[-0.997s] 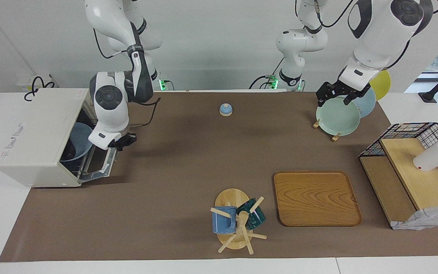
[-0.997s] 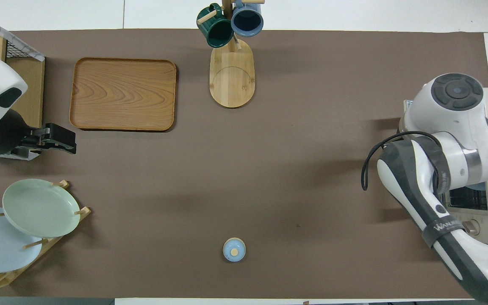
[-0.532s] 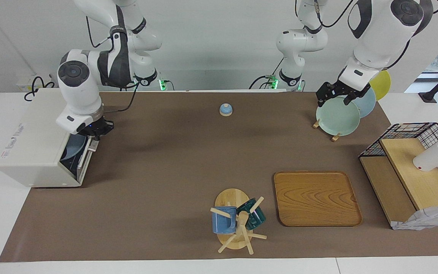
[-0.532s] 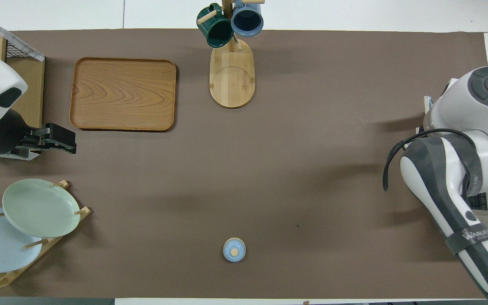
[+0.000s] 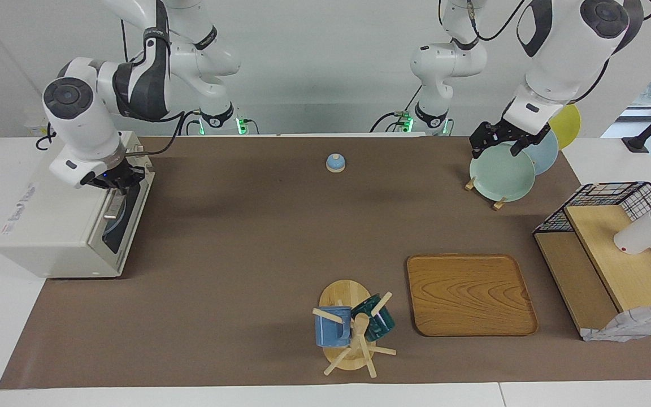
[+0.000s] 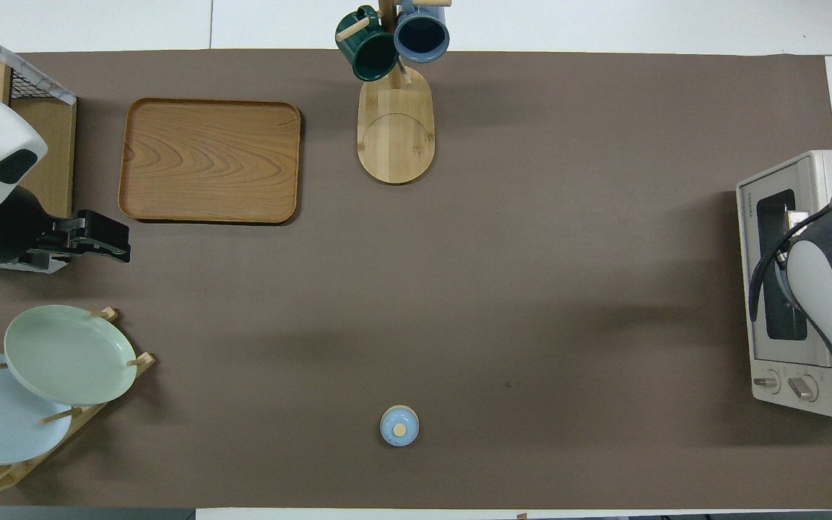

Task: Put eggplant into oven

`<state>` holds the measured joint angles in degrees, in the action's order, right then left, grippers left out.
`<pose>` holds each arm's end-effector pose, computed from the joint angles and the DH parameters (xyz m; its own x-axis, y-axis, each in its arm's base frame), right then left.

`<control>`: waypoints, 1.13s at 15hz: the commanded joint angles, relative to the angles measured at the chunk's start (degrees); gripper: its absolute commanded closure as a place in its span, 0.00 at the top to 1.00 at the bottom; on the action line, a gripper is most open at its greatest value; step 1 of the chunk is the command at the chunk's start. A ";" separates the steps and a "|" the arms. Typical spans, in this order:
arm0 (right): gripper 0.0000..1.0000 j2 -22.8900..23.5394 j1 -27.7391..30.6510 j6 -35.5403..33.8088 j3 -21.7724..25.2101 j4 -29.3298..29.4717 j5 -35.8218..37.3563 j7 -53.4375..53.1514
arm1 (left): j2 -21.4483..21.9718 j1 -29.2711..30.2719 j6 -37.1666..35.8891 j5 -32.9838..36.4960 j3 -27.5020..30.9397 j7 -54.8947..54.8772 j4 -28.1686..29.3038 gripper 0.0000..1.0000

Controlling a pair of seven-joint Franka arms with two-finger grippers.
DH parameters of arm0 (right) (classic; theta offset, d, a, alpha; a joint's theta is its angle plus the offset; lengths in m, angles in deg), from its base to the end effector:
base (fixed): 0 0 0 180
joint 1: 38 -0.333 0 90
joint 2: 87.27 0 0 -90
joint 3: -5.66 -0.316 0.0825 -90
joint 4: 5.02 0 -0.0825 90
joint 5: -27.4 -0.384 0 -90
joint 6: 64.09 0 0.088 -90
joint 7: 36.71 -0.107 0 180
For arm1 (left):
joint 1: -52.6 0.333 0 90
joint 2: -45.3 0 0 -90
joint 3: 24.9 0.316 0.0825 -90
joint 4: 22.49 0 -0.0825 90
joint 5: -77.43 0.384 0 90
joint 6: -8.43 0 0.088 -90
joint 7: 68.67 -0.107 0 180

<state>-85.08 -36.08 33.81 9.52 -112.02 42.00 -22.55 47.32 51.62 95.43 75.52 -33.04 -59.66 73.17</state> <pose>0.5455 -0.0786 0.4781 0.9516 0.1748 -0.2527 0.2247 -0.9568 0.1843 0.5274 -0.0897 0.5931 0.9929 -0.0019 -0.1190 -0.0008 -1.0000 0.0098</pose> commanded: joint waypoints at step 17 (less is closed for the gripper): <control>1.00 4.94 -2.09 -20.20 -1.14 25.35 -9.95 -0.10 | 0.79 1.15 0.54 -0.46 -0.65 -0.31 0.67 1.00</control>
<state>-80.48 -38.56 14.14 8.46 -87.88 33.41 -22.55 47.32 51.63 95.43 75.52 -33.04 -59.66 73.17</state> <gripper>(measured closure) 0.648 0.000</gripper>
